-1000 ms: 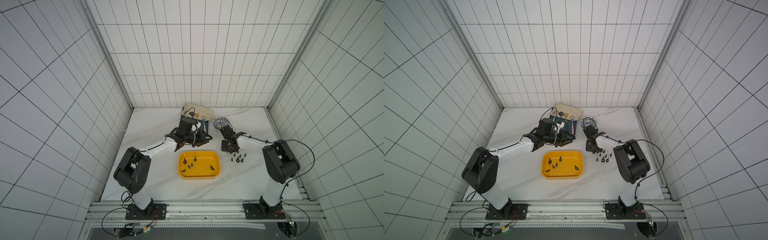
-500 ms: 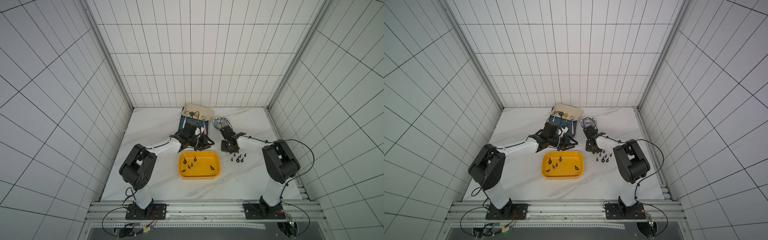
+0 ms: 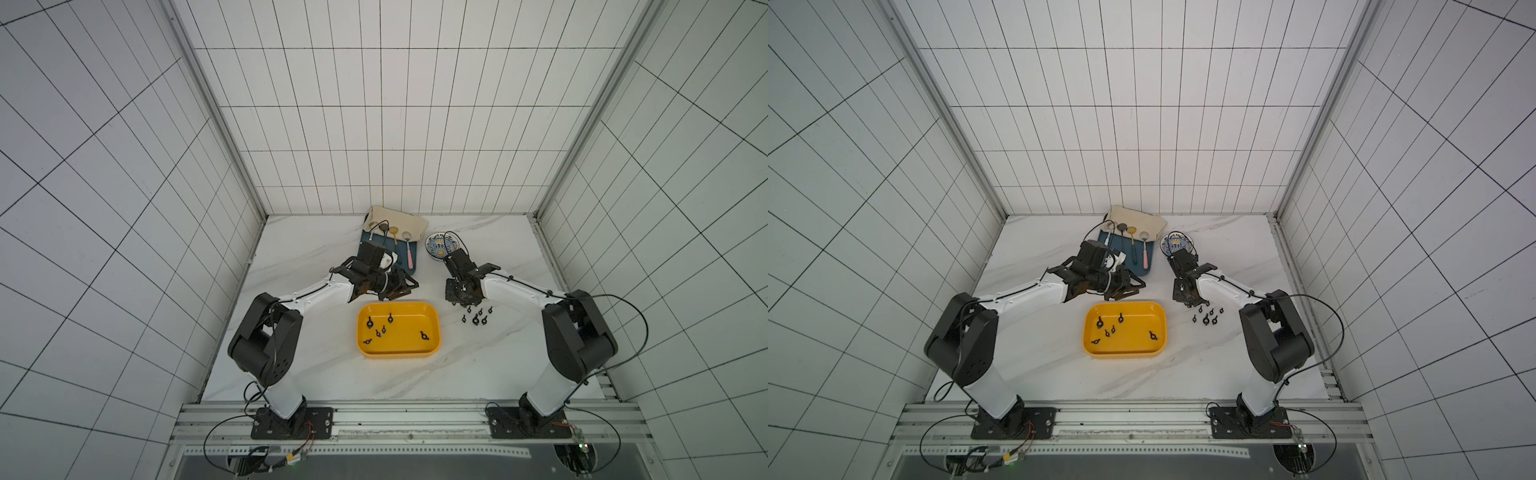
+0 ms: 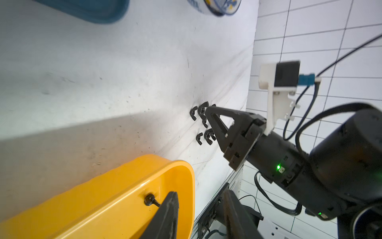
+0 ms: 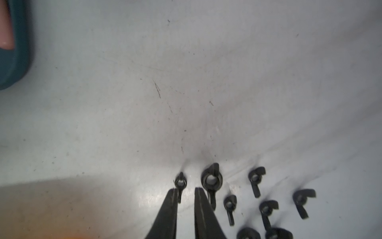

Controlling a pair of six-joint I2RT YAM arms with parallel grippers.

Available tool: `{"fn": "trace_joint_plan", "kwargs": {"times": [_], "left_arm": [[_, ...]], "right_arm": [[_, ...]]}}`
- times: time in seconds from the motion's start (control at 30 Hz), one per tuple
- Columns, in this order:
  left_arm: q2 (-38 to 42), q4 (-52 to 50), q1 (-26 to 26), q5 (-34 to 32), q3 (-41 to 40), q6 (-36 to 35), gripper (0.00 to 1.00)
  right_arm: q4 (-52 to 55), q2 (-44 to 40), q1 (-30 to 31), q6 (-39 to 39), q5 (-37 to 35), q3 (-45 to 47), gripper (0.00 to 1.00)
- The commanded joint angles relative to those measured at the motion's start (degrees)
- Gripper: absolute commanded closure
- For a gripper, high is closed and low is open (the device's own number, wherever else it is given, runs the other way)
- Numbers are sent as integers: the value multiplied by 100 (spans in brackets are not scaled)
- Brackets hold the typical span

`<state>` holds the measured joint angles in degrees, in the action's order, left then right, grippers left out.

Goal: Take out the wing nut from the storage box
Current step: Place the wing nut at the center of the board, then pick up the wing nut from the storage box.

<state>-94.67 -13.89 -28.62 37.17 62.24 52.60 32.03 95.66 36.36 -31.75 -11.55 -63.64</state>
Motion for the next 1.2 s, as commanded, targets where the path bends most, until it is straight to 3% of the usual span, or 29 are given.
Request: {"fn": "trace_joint_plan", "kwargs": {"times": [0.0, 0.17, 0.33, 0.53, 0.83, 1.17], "left_arm": [[560, -535, 645, 84, -400, -276, 61], [1694, -1418, 1646, -79, -1367, -808, 61], [2249, -2390, 2156, -250, -1609, -1519, 60], [2383, -2665, 2247, -215, -1624, -1683, 60], [2314, -2483, 2256, -37, -1696, -1647, 60], [2357, -2405, 2254, 10, -1771, -1618, 60]], "right_arm": [[635, -255, 690, -182, -317, -525, 80], [559, -46, 1874, -736, -339, -947, 79], [110, 576, 2374, -844, -128, -1327, 76], [-180, 1264, 2464, -996, 24, -1631, 73], [-802, 1577, 2465, -1176, 47, -1391, 71], [-796, 1851, 2472, -1264, 262, -1457, 70]]}}
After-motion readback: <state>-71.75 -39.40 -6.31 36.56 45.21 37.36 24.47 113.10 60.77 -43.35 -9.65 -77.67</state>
